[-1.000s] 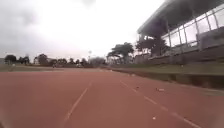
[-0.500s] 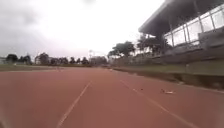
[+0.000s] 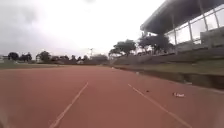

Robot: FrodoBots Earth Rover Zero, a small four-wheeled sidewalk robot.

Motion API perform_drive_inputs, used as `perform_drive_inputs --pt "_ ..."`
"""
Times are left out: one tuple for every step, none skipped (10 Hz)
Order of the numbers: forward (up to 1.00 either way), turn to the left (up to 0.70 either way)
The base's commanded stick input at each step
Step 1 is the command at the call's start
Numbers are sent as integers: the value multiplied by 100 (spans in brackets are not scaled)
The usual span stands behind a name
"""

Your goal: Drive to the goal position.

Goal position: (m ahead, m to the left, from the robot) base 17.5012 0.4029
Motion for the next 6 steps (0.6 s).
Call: perform_drive_inputs --pt "70 0" --pt "70 0" --pt "70 0" --pt "70 0" --pt "70 0" --pt "70 0"
